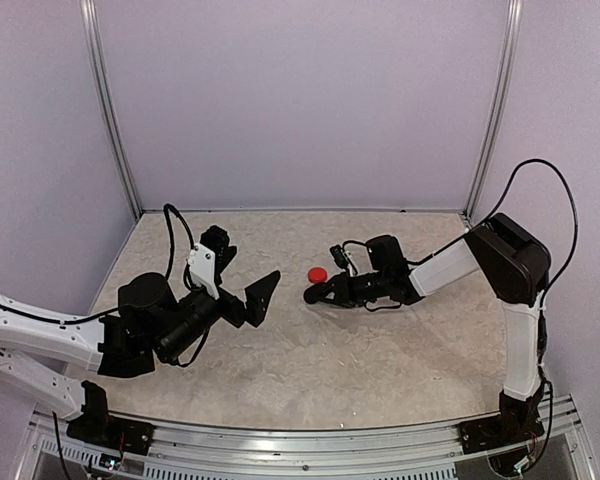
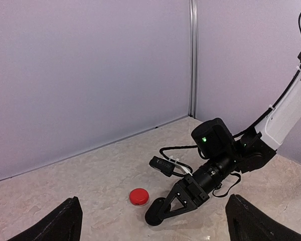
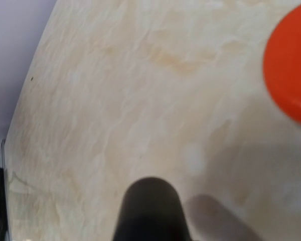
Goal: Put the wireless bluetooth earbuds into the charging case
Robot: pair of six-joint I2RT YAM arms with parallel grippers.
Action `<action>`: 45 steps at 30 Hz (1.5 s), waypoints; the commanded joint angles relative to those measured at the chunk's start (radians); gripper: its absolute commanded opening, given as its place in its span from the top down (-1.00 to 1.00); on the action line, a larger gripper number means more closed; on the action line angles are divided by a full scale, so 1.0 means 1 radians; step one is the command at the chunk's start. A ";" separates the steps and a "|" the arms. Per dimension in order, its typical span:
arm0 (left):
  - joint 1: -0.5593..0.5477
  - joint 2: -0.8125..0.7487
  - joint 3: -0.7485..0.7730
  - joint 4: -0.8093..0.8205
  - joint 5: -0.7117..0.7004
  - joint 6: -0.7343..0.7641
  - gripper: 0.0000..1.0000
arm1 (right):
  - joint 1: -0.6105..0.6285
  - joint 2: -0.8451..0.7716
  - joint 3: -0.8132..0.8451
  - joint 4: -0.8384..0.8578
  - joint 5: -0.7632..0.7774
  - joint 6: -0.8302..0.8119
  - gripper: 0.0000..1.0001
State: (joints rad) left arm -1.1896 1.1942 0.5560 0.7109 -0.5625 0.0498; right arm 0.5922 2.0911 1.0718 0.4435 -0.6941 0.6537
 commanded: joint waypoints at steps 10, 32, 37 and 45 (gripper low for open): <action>0.009 -0.001 -0.012 0.027 -0.031 -0.015 -0.98 | -0.016 0.065 0.054 0.049 0.076 0.124 0.45; 0.247 -0.014 0.174 -0.391 0.107 -0.343 -0.98 | -0.059 -0.167 -0.176 0.010 0.095 0.052 -0.99; 0.401 -0.041 0.204 -0.469 0.220 -0.407 -0.98 | -0.086 -0.320 -0.226 -0.094 0.185 -0.076 -0.99; 0.565 0.035 0.278 -0.623 0.284 -0.470 -0.98 | -0.095 -0.560 -0.244 -0.238 0.353 -0.260 -0.99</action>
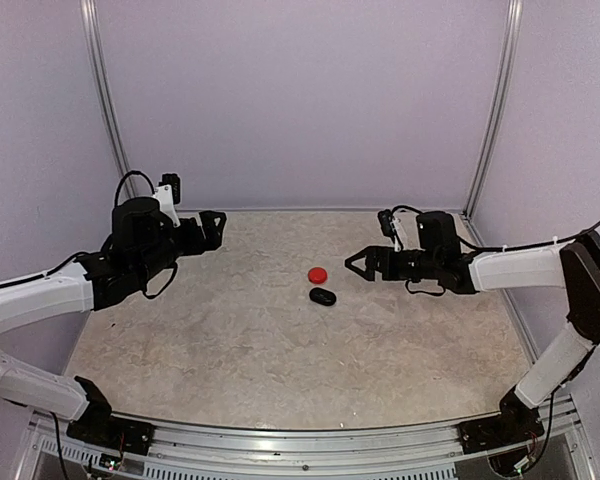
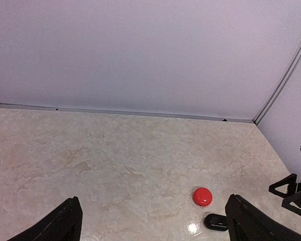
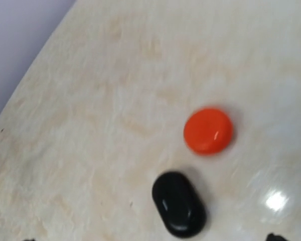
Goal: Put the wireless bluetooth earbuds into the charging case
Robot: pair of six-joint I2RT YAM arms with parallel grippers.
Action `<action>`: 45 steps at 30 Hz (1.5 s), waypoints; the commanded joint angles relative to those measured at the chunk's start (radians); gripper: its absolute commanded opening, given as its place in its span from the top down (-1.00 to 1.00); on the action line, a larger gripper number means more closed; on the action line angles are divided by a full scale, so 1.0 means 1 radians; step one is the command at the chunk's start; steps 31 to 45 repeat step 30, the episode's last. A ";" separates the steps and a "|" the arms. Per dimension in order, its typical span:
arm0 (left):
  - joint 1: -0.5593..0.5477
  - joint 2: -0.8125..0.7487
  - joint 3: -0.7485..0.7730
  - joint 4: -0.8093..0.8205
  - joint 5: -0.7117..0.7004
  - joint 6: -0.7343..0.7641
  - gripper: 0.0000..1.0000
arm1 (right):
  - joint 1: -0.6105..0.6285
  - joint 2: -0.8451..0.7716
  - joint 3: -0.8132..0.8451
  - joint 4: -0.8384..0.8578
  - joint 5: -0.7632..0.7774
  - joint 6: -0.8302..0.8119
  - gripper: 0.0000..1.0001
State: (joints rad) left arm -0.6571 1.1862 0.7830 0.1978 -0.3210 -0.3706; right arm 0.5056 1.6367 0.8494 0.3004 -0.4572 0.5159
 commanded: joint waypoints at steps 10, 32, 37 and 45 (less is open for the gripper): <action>0.037 0.146 -0.037 -0.068 0.008 -0.062 -0.98 | -0.016 -0.379 -0.194 -0.052 0.299 -0.244 -0.99; 0.018 0.083 -0.240 0.154 -0.037 -0.075 -0.98 | -0.017 -0.404 -0.439 0.241 0.272 -0.199 -0.99; 0.018 0.083 -0.240 0.154 -0.037 -0.075 -0.98 | -0.017 -0.404 -0.439 0.241 0.272 -0.199 -0.99; 0.018 0.083 -0.240 0.154 -0.037 -0.075 -0.98 | -0.017 -0.404 -0.439 0.241 0.272 -0.199 -0.99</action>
